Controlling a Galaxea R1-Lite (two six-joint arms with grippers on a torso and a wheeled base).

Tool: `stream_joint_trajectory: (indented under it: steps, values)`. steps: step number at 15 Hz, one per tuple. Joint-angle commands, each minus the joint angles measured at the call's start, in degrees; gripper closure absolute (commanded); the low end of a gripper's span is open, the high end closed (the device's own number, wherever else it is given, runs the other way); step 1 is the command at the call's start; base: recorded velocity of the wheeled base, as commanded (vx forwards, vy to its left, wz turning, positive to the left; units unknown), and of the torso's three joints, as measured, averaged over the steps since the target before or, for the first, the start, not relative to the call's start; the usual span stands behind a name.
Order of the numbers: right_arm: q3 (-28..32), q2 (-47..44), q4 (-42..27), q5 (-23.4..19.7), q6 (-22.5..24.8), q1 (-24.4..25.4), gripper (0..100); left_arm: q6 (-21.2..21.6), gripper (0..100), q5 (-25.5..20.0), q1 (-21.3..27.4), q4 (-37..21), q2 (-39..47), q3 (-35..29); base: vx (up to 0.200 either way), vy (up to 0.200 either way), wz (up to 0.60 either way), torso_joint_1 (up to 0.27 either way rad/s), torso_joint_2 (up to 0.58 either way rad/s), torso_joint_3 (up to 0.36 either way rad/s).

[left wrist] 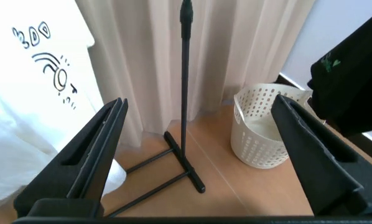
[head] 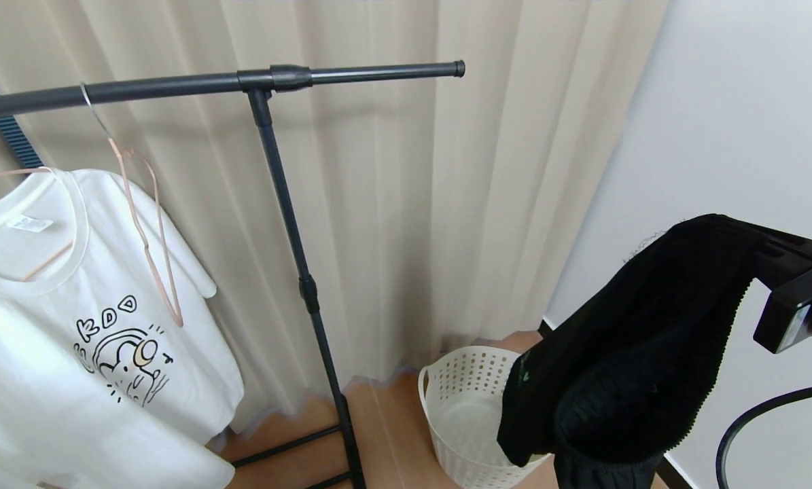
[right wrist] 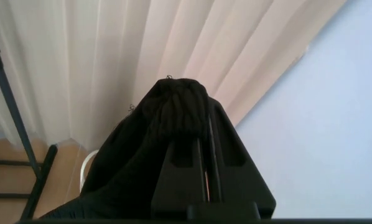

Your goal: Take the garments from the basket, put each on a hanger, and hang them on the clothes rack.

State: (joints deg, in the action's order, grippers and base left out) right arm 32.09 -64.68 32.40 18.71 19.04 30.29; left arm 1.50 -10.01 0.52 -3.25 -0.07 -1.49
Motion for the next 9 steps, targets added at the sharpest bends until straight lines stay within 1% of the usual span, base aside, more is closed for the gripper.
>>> stream_joint_trajectory:
  steps: [1,6,9]
  values:
    - [-0.09,-0.09,0.03,0.01,0.03,0.03,100,-0.01,0,-0.01,0.00,0.00,0.07,-0.01,0.000,0.000,0.00,0.242,-0.58,-0.266]
    - [-0.27,0.08,0.03,0.10,0.12,0.03,100,-0.01,0,-0.01,0.00,0.00,0.07,-0.01,0.000,0.000,0.00,0.245,-0.58,-0.321]
    - [-0.45,0.35,0.03,0.01,0.12,0.03,100,-0.01,0,-0.01,0.00,0.00,0.07,-0.01,0.000,0.000,0.00,0.190,-0.43,-0.240]
